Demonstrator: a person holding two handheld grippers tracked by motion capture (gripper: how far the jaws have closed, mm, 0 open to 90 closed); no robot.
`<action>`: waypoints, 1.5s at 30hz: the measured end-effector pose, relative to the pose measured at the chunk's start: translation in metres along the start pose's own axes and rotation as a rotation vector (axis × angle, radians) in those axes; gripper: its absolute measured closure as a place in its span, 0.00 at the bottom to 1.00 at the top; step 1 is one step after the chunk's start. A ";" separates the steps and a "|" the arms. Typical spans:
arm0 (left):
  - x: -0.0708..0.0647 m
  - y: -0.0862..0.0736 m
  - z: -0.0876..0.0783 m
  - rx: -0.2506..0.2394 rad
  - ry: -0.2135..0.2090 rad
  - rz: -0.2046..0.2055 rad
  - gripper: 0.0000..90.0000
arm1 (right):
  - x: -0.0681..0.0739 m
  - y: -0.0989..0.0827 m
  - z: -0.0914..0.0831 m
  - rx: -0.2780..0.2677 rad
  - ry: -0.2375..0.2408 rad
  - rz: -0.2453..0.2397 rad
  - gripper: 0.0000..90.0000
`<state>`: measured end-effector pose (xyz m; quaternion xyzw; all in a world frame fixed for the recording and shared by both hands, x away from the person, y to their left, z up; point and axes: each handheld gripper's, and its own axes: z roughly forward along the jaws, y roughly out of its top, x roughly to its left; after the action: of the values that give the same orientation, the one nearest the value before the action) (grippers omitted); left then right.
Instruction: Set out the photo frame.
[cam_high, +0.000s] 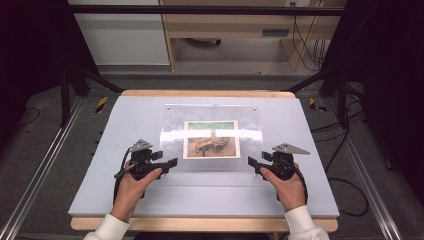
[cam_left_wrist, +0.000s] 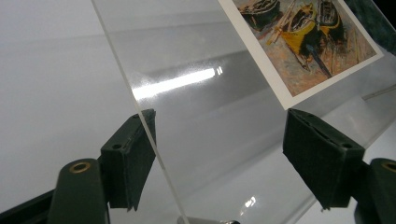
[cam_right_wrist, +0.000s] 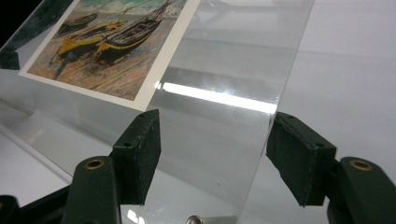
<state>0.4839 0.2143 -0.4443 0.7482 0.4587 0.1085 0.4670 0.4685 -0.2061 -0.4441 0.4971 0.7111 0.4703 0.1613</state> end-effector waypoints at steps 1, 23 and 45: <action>0.000 -0.001 -0.001 -0.005 0.001 0.001 0.28 | 0.001 0.000 -0.001 -0.001 0.001 0.000 0.41; -0.006 -0.007 -0.009 -0.007 0.015 0.019 0.33 | 0.004 -0.005 -0.010 -0.014 -0.011 -0.034 0.46; -0.018 -0.018 -0.024 -0.009 0.047 0.065 0.43 | 0.014 -0.015 -0.026 -0.027 -0.046 -0.092 0.56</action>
<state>0.4495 0.2174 -0.4410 0.7580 0.4444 0.1434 0.4554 0.4355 -0.2088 -0.4401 0.4721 0.7229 0.4606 0.2058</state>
